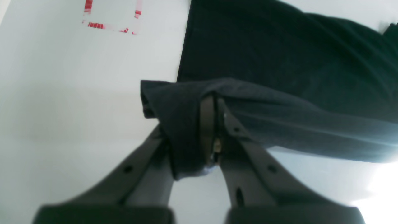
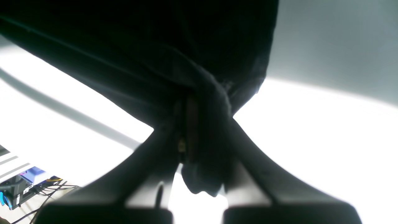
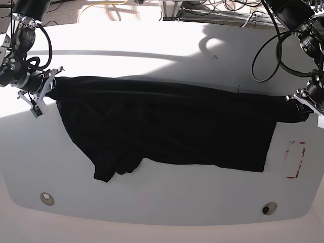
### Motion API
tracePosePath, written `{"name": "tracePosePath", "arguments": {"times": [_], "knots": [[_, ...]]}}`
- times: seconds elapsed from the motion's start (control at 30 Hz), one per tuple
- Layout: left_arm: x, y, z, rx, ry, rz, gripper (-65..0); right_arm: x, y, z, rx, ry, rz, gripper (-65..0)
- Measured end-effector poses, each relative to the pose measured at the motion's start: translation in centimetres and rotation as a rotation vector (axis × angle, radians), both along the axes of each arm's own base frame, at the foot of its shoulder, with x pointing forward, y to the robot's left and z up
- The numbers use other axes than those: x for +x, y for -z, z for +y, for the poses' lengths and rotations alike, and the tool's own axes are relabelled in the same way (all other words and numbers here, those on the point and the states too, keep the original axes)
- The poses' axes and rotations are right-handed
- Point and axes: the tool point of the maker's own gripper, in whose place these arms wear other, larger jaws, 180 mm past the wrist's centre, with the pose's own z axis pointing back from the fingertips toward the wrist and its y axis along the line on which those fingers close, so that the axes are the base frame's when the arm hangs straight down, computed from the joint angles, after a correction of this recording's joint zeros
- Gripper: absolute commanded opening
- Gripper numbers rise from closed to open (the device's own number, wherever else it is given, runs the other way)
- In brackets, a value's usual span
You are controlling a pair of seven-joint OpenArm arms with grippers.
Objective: Fold the T-shirt properly
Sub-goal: 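Swing the held shirt back over the table and lay it down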
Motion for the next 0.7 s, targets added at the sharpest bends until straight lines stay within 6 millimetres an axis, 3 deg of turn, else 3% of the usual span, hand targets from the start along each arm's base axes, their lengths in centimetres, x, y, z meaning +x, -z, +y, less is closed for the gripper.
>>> {"name": "tracePosePath", "arguments": {"times": [0.17, 0.43, 0.7], "knots": [[-1.0, 1.8, 0.9, -0.013, -0.016, 0.056, -65.0, -1.8, 0.8, 0.9, 0.006, -0.018, 0.031, -65.0], [-3.8, 6.9, 2.1, -0.066, -0.033, 0.232, -65.0, -5.1, 3.1, 1.7, 0.022, -0.015, 0.12, -65.0], [-5.2, 8.6, 3.4, -0.08, -0.051, 0.298, -65.0, -8.0, 4.8, 2.5, 0.052, -0.01, 0.192, -64.8]]}}
